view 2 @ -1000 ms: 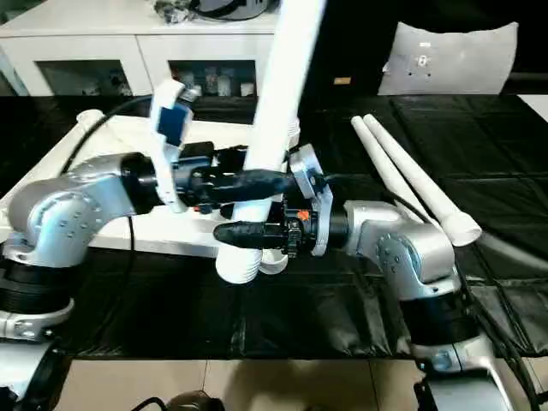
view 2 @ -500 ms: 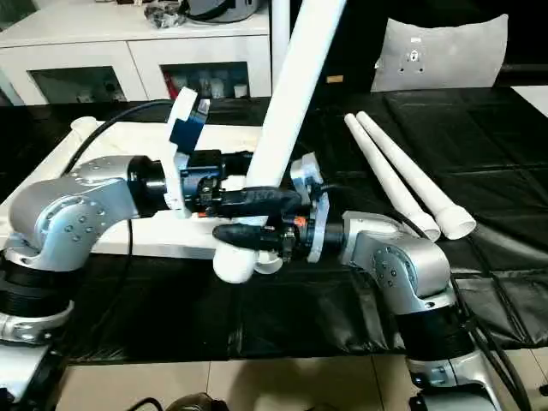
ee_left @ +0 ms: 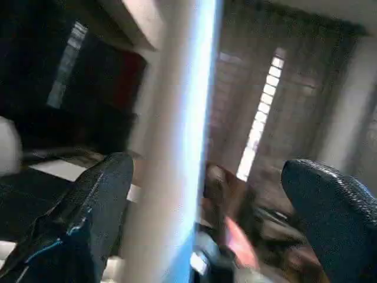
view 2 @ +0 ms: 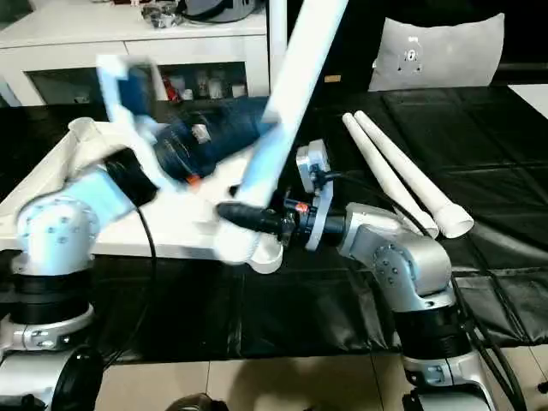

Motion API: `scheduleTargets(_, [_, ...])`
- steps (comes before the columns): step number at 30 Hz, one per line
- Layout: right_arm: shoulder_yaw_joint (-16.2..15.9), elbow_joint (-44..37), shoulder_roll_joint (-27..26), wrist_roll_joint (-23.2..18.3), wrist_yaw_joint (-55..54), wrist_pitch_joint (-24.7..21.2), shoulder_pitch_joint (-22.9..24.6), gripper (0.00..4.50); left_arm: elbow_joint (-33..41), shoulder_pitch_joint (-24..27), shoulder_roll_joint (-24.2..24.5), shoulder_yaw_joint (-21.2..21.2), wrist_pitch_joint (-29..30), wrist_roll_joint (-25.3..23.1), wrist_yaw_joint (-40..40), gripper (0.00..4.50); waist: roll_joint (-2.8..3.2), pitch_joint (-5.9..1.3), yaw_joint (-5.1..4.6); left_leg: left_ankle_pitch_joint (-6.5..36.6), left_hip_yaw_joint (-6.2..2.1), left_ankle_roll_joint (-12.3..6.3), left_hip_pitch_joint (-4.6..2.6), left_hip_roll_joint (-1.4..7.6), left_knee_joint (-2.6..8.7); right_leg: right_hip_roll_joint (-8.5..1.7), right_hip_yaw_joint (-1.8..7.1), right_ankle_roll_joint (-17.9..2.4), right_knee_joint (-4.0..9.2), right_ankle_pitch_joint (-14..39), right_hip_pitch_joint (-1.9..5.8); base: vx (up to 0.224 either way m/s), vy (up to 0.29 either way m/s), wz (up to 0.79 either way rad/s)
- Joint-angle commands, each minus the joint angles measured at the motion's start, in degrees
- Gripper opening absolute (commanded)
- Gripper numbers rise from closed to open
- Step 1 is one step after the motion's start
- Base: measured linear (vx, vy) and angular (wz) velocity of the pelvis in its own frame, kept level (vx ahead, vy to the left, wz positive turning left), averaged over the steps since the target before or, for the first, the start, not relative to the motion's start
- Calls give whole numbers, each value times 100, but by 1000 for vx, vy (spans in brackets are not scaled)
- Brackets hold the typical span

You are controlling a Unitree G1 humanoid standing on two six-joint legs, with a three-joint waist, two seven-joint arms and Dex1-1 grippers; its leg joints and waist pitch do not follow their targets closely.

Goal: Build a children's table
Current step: Pick table leg

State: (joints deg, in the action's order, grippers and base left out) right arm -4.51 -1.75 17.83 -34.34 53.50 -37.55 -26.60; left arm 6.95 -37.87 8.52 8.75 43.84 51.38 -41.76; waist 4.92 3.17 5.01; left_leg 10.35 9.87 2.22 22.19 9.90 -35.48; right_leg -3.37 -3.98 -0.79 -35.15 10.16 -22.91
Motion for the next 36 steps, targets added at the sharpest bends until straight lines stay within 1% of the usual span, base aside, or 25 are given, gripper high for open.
scheduleTargets(1, [-127, -34, -71, 357, -296, 366, 5, 191, -211, -111, 51, 320, -302, -468, 770, 450, -69, -411, -9, 1084, -138, -70, -73, 236, 394, -420, 238, -592, 536, 2223, 275, 0, 0, 0])
scheduleTargets(2, [-156, -33, -79, 420, -339, 422, 11, 191, -265, -132, 55, 366, -335, -536, 890, 450, -67, -407, -19, 1096, -140, -62, -74, 238, 396, -412, 235, -564, 537, 2222, 267, 0, 0, 0])
scheduleTargets(3, [-216, -38, -122, 557, -466, 534, 25, 191, -404, -187, 89, 455, -429, -777, 1229, 450, -55, -413, -32, 1107, -138, -50, -79, 225, 386, -404, 232, -522, 534, 2197, 268, 0, 0, 0])
scheduleTargets(4, [-279, -45, -144, 689, -562, 632, 32, 191, -468, -212, 112, 490, -474, -898, 1407, 450, -62, -409, -37, 1129, -137, -57, -84, 210, 390, -403, 225, -483, 552, 2256, 268, 0, 0, 0])
scheduleTargets(5, [-341, -36, -162, 833, -655, 742, 31, 191, -574, -256, 198, 456, -478, -1183, 1707, 450, -83, -409, -42, 1137, -147, -44, -78, 227, 401, -405, 229, -463, 542, 2251, 269, 0, 0, 0])
scheduleTargets(7, [-412, -17, -228, 986, -787, 859, 18, 191, -525, -255, 621, -173, -436, -2044, 1819, 450, -54, -413, -47, 1199, -168, -57, -102, 245, 424, -400, 239, -374, 537, 2278, 239, 0, 0, 0])
scheduleTargets(8, [-447, -16, -269, 1054, -859, 903, 12, 191, -440, -259, 657, -304, -400, -2139, 1820, 450, -33, -419, -40, 1196, -175, -34, -110, 264, 430, -413, 249, -393, 511, 2201, 229, 0, 0, 0])
scheduleTargets(9, [-467, -5, -310, 1099, -917, 938, 4, 191, -342, -270, 603, -332, -310, -2078, 1847, 450, -58, -420, -39, 1163, -166, -37, -105, 262, 426, -420, 249, -438, 516, 2144, 232, 0, 0, 0])
scheduleTargets(10, [-477, 4, -335, 1126, -953, 960, 0, 191, -276, -278, 560, -344, -251, -2028, 1866, 450, -29, -429, -16, 1119, -161, -25, -123, 279, 417, -432, 257, -589, 503, 1985, 217, 0, 0, 0])
scheduleTargets(11, [-476, 34, -386, 1158, -1021, 1001, -9, 191, -141, -283, 563, -435, -192, -2010, 1864, 450, -24, -439, 0, 1081, -155, -16, -132, 292, 410, -435, 265, -674, 483, 1831, 212, 0, 0, 0])
scheduleTargets(12, [-476, 35, -387, 1158, -1023, 1002, -9, 191, -137, -283, 563, -437, -190, -2009, 1864, 450, -25, -449, 7, 991, -156, -29, -99, 293, 406, -438, 268, -831, 439, 1520, 232, 0, 0, 0])
scheduleTargets(13, [-469, 66, -427, 1182, -1081, 1032, -14, 191, -17, -284, 575, -517, -146, -1996, 1855, 450, -27, -447, 13, 934, -157, -61, -75, 290, 409, -435, 264, -922, 416, 1302, 244, 0, 0, 0])
scheduleTargets(16, [-490, 268, -501, 1418, -1344, 1202, -47, 191, 620, -252, 550, -780, 123, -1820, 1940, 450, -37, -440, 7, 959, -145, -71, -59, 278, 399, -464, 265, -1002, 417, 1337, 264, 0, 0, 0])
scheduleTargets(18, [-500, 316, -516, 1481, -1399, 1250, -48, 191, 779, -234, 539, -858, 188, -1797, 1970, 450, -44, -421, -3, 1010, -137, -69, -47, 262, 394, -461, 266, -974, 436, 1523, 269, 0, 0, 0])
scheduleTargets(21, [-500, 382, -562, 1579, -1506, 1318, -44, 191, 1132, -163, 560, -1051, 328, -1858, 1957, 450, -46, -397, -24, 1170, -146, -54, -55, 263, 412, -447, 258, -814, 476, 1904, 260, 0, 0, 0])
scheduleTargets(22, [-482, 418, -586, 1623, -1583, 1344, -40, 191, 1302, -114, 616, -1185, 388, -1935, 1938, 450, -75, -388, -40, 1245, -142, -44, -62, 255, 416, -433, 254, -749, 499, 2037, 253, 0, 0, 0])
scheduleTargets(24, [-476, 447, -609, 1660, -1636, 1378, -37, 191, 1385, -71, 660, -1285, 367, -2006, 1911, 450, -54, -389, -51, 1275, -156, -24, -59, 258, 424, -439, 256, -703, 493, 2112, 248, 0, 0, 0])
scheduleTargets(25, [-475, 454, -617, 1669, -1652, 1391, -35, 191, 1401, -54, 653, -1297, 358, -2009, 1912, 450, -45, -384, -65, 1335, -151, -7, -77, 259, 421, -433, 258, -694, 510, 2157, 229, 0, 0, 0])
scheduleTargets(27, [-451, 482, -663, 1679, -1731, 1455, -28, 191, 1400, 15, 585, -1245, 354, -2030, 2034, 450, -49, -388, -67, 1316, -148, 4, -73, 251, 420, -428, 259, -688, 508, 2126, 233, 0, 0, 0])
scheduleTargets(28, [-403, 490, -706, 1664, -1798, 1474, -22, 191, 1354, 54, 592, -1224, 291, -2127, 2121, 450, -36, -387, -65, 1341, -150, 9, -76, 250, 422, -424, 256, -684, 509, 2129, 229, 0, 0, 0])
scheduleTargets(30, [-277, 467, -801, 1600, -1950, 1471, 10, 191, 1273, 144, 643, -1185, 160, -2303, 2227, 450, -47, -396, -74, 1304, -151, -10, -73, 248, 425, -425, 260, -670, 513, 2056, 227, 0, 0, 0])
scheduleTargets(32, [154, 299, -984, 1376, -2396, 1365, 112, 191, 1237, 494, 784, -938, 10, -2551, 2416, 450, -29, -401, -97, 1237, -152, -11, -65, 257, 427, -427, 269, -677, 496, 1912, 232, 0, 0, 0])
scheduleTargets(33, [325, 117, -1030, 1294, -2587, 1285, 233, 191, 1282, 739, 860, -792, -111, -2648, 2482, 450, 3, -407, -118, 1202, -157, -1, -62, 259, 432, -419, 266, -670, 486, 1823, 229, 0, 0, 0])
scheduleTargets(34, [360, -3, -1021, 1300, -2649, 1252, 323, 191, 1319, 879, 877, -702, -171, -2669, 2516, 450, 2, -415, -140, 1166, -160, 21, -64, 262, 439, -400, 260, -638, 475, 1689, 234, 0, 0, 0])
scheduleTargets(36, [389, -196, -1002, 1350, -2770, 1199, 479, 191, 1376, 1113, 873, -557, -243, -2716, 2616, 450, 25, -429, -166, 1148, -153, 46, -74, 258, 438, -383, 255, -687, 464, 1499, 234, 0, 0, 0])
